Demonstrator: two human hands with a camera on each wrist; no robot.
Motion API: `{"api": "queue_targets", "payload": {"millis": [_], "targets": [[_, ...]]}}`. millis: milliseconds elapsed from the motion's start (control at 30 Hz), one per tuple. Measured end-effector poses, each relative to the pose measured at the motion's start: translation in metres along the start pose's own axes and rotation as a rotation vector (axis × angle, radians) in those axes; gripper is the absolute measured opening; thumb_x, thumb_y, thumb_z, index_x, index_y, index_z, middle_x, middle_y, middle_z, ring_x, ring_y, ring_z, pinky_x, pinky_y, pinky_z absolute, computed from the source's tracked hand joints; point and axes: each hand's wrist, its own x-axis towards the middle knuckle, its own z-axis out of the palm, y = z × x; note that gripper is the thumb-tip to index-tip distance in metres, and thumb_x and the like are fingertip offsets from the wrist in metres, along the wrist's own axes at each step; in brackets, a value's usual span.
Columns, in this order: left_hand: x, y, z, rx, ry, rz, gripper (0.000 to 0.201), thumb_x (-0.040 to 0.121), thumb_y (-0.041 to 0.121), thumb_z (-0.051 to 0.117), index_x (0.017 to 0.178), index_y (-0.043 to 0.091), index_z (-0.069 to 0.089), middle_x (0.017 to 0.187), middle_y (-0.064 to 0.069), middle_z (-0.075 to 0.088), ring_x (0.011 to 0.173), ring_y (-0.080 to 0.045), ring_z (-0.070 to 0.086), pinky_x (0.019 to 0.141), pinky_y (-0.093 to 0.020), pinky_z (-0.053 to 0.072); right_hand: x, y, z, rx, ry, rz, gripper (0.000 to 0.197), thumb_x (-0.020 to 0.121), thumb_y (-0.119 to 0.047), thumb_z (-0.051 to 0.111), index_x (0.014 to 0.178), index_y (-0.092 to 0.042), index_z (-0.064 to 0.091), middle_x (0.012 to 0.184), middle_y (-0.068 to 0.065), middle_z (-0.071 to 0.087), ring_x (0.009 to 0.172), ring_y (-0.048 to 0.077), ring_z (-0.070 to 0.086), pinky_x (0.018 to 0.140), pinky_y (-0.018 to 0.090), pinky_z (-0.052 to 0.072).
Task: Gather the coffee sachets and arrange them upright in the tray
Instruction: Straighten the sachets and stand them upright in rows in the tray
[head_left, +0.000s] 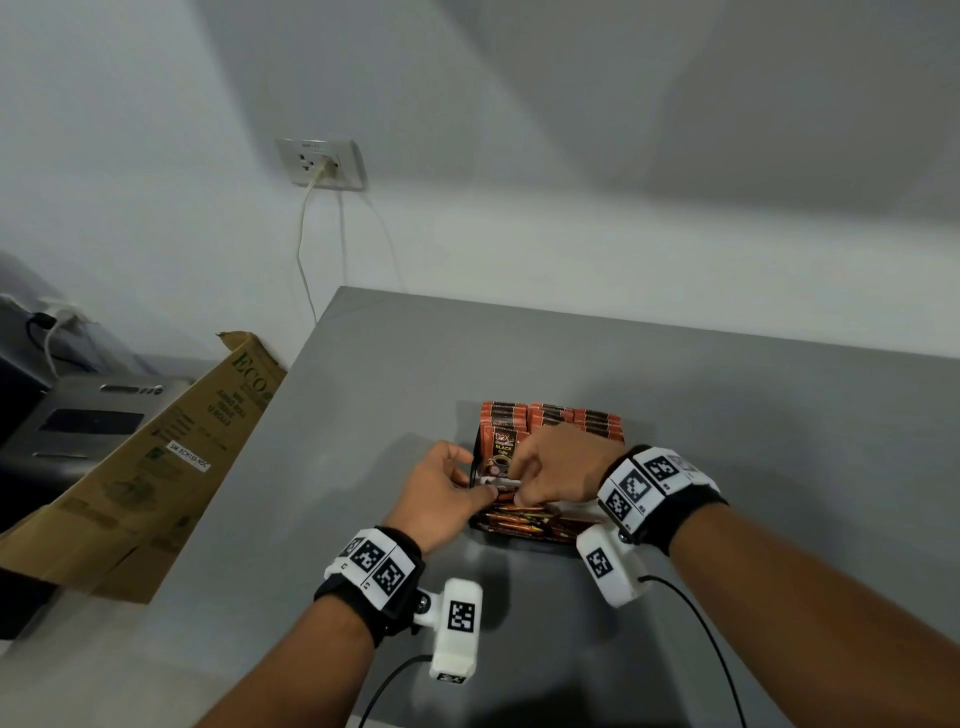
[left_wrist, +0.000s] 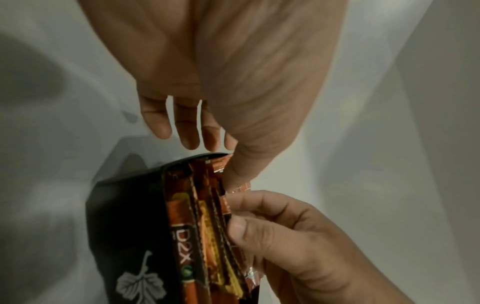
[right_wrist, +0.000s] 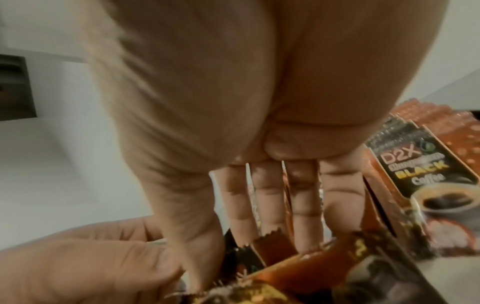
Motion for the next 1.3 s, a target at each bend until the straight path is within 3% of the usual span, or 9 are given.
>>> {"api": "queue_targets", "payload": {"millis": [133,233,467,633,867,1033,1133,1233,1300], "targets": [[-0.001,-0.003,0.002,0.016,0.008,-0.013,0.037,0.081,0.011,0.078,0.101,0.025,0.051,0.084,0.0,0.054,0.073,-0.015,0.056,0.079,-0.04,0.054,0.004,0.007,0.008,0.041,0.07,-0.029,0.027,0.091,-0.023,0.07,0.116,-0.016,0.072,0.101,-0.007,0.067,0.094,0.01,0.063,0.09,0.028,0.051],[-0.002,-0.005,0.003,0.029,0.019,-0.029,0.039,0.08,0.012,0.079,0.105,0.023,0.051,0.087,-0.001,0.055,0.078,-0.017,0.059,0.083,-0.044,0.056,0.008,0.014,0.015,0.005,0.124,-0.036,0.027,0.092,-0.024,0.069,0.118,-0.017,0.07,0.112,-0.002,0.069,0.1,0.013,0.065,0.091,0.031,0.053],[-0.002,-0.008,0.004,0.047,0.03,-0.027,0.039,0.079,0.016,0.08,0.101,0.029,0.05,0.088,-0.001,0.059,0.081,-0.02,0.065,0.082,-0.046,0.058,0.013,0.014,0.025,-0.083,0.184,-0.081,0.026,0.093,-0.032,0.067,0.114,-0.016,0.071,0.105,0.0,0.071,0.093,0.015,0.066,0.086,0.033,0.054],[-0.003,-0.01,0.004,0.054,0.027,-0.008,0.036,0.081,0.016,0.078,0.098,0.031,0.05,0.086,0.0,0.06,0.078,-0.017,0.065,0.078,-0.039,0.058,0.018,0.016,0.032,-0.122,0.237,-0.095,0.015,0.095,-0.028,0.063,0.105,-0.02,0.07,0.094,-0.002,0.071,0.083,0.016,0.067,0.081,0.037,0.058],[-0.004,-0.011,0.006,0.03,0.037,-0.015,0.034,0.084,0.023,0.077,0.104,0.029,0.05,0.084,0.001,0.064,0.071,-0.012,0.065,0.063,-0.026,0.048,0.011,0.026,0.028,0.018,0.346,-0.071,0.009,0.1,-0.024,0.054,0.093,-0.022,0.057,0.082,-0.006,0.063,0.067,0.011,0.061,0.065,0.029,0.052],[0.0,-0.007,0.005,-0.024,0.084,-0.014,0.038,0.084,0.027,0.077,0.112,0.023,0.051,0.096,-0.004,0.062,0.08,-0.015,0.062,0.071,-0.027,0.05,0.0,0.033,0.025,0.188,0.411,-0.022,0.015,0.1,-0.027,0.055,0.091,-0.016,0.06,0.08,-0.002,0.065,0.07,0.016,0.063,0.064,0.027,0.05],[0.0,0.006,0.006,-0.144,0.131,0.025,0.048,0.078,0.029,0.082,0.114,0.02,0.052,0.105,-0.001,0.062,0.091,-0.011,0.062,0.076,-0.021,0.048,-0.011,0.031,0.018,0.319,0.457,-0.005,0.012,0.099,-0.025,0.057,0.098,-0.015,0.064,0.084,-0.001,0.068,0.072,0.014,0.065,0.066,0.025,0.052],[0.001,0.025,0.014,-0.502,0.003,0.02,0.06,0.07,0.028,0.088,0.118,0.013,0.057,0.118,-0.01,0.07,0.103,-0.02,0.069,0.09,-0.034,0.055,-0.023,0.017,0.009,0.713,0.465,-0.059,0.011,0.098,-0.016,0.061,0.106,-0.01,0.067,0.086,0.005,0.074,0.071,0.013,0.071,0.062,0.026,0.055],[-0.003,0.043,0.02,-0.773,-0.14,0.013,0.045,0.081,0.019,0.076,0.119,0.002,0.061,0.113,-0.015,0.071,0.095,-0.025,0.07,0.08,-0.036,0.057,-0.029,0.004,0.005,0.913,0.406,-0.123,0.013,0.097,-0.015,0.063,0.107,-0.009,0.069,0.092,0.009,0.075,0.073,0.021,0.069,0.063,0.03,0.056]]}}
